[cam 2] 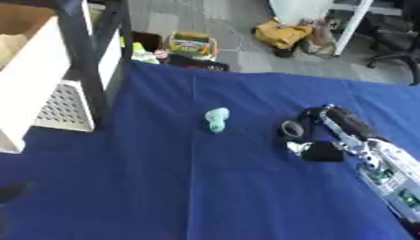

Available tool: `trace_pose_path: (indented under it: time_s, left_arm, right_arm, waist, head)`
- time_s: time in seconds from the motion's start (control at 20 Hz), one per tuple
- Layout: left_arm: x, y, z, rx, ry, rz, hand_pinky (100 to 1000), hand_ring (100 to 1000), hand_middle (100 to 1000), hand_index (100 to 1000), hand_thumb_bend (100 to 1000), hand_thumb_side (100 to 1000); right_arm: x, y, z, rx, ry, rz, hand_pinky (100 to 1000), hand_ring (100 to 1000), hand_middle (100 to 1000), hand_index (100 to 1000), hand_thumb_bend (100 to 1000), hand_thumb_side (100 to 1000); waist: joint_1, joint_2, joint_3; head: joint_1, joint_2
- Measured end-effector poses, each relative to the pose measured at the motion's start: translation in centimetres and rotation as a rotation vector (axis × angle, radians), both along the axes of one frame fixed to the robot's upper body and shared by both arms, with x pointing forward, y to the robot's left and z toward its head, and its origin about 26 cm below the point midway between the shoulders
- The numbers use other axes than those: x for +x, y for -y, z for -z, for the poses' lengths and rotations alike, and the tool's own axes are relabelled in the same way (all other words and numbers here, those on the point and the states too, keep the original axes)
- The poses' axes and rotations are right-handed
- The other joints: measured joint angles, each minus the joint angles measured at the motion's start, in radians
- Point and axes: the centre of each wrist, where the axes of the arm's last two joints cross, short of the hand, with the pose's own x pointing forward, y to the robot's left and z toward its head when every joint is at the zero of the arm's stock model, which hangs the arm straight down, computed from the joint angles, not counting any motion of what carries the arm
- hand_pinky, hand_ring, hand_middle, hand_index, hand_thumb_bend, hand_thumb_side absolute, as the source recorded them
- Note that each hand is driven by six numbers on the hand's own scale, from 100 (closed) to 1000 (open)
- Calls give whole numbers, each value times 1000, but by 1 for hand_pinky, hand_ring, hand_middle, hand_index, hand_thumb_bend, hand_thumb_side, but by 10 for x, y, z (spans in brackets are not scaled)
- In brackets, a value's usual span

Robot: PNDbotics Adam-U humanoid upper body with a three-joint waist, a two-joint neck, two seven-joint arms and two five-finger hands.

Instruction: Pick up objects from table and place into drawer.

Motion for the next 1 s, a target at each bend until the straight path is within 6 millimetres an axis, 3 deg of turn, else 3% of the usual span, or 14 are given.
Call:
trace_pose_path:
  time_s: [1.0]
  left_arm:
    - [0, 1, 0, 18, -9, 5, 980, 418, 622, 767, 100, 892]
  right_arm:
    - [-2, -4, 0, 35, 32, -12, 709, 769, 289, 657, 357, 456]
  waist:
    - [-6, 1, 1]
  head:
    - [0, 0]
